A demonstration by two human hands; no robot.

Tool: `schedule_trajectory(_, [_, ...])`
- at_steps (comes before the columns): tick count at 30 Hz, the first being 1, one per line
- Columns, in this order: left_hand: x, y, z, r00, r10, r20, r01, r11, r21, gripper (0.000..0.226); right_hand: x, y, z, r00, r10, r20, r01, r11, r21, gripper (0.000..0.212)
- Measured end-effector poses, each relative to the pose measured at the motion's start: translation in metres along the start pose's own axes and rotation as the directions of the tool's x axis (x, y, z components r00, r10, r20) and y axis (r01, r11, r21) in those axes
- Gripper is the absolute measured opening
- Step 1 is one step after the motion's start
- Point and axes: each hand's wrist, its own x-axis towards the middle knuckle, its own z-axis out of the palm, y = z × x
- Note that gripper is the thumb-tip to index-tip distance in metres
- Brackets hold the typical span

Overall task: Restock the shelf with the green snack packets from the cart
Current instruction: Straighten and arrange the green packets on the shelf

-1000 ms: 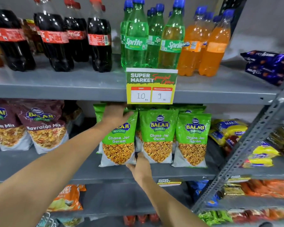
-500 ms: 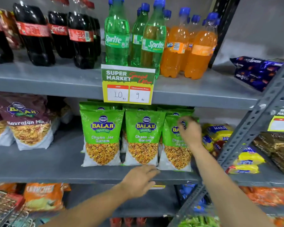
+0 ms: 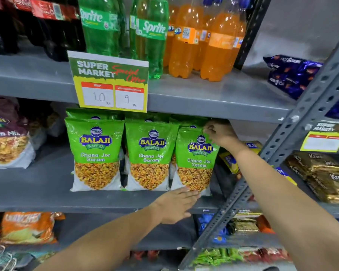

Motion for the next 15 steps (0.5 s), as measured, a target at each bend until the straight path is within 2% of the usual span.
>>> schedule_trajectory(5, [-0.008, -0.012, -0.005, 1.0, 0.008, -0.01, -0.009, 0.999, -0.046, 0.057, 0.0, -0.004, 0.001, 0.999, -0.018, -0.033, 0.019, 1.0, 0.011, 0.015])
schedule_trajectory(9, [-0.02, -0.005, 0.0, 1.0, -0.025, 0.002, 0.025, 0.997, -0.067, 0.058, 0.0, -0.008, -0.006, 0.999, 0.04, 0.025, -0.037, 0.99, -0.134, 0.014])
schedule_trajectory(12, [-0.038, -0.008, 0.0, 0.998, -0.068, -0.006, 0.066, 0.986, -0.15, 0.058, 0.004, -0.023, -0.003, 0.997, 0.021, 0.071, -0.008, 0.983, -0.183, 0.03])
schedule_trajectory(15, [-0.063, -0.019, 0.002, 0.994, -0.112, -0.015, 0.108, 0.982, -0.154, 0.059, 0.006, -0.055, 0.012, 0.985, 0.009, 0.173, 0.014, 0.991, -0.132, 0.056])
